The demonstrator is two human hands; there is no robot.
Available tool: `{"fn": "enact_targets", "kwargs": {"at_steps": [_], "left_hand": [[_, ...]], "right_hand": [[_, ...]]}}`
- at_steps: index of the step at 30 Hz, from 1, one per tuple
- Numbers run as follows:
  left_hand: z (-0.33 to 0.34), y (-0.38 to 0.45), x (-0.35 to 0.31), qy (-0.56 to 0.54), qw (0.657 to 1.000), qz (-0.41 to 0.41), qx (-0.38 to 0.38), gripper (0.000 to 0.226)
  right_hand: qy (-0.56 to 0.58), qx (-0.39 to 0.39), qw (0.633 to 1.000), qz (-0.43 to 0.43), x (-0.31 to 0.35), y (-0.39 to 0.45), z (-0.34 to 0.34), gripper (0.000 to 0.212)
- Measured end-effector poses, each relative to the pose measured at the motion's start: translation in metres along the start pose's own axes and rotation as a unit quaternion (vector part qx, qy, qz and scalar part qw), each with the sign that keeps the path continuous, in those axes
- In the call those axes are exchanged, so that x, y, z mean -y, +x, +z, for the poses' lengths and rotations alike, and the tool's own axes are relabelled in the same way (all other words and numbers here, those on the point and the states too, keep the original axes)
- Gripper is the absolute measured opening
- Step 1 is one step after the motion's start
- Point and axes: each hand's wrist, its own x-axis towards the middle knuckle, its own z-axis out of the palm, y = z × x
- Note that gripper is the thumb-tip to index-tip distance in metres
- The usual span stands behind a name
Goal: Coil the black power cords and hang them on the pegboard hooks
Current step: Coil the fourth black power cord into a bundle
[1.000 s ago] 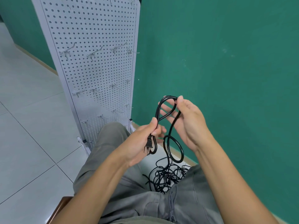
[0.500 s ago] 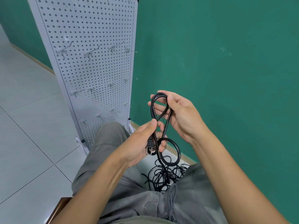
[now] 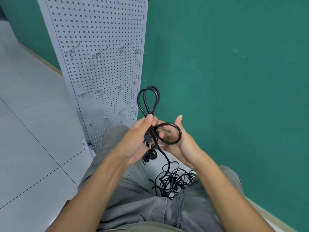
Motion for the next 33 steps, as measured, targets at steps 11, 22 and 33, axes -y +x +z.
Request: {"fn": "enact_targets", "kwargs": {"at_steps": [11, 22, 33], "left_hand": [[-0.031, 0.02, 0.011, 0.011, 0.973, 0.093, -0.212, 0.03], [-0.026, 0.002, -0.007, 0.264, 0.954, 0.117, -0.08, 0.039], [-0.03, 0.001, -0.035, -0.252, 0.948, 0.159, -0.108, 0.034]], "right_hand": [[-0.252, -0.158, 0.948, -0.116, -0.031, -0.012, 0.014, 0.014], [-0.493, -0.387, 0.749, -0.215, 0.009, -0.003, -0.02, 0.017], [-0.578, 0.049, 0.814, 0.021, -0.02, 0.016, -0.045, 0.028]]}}
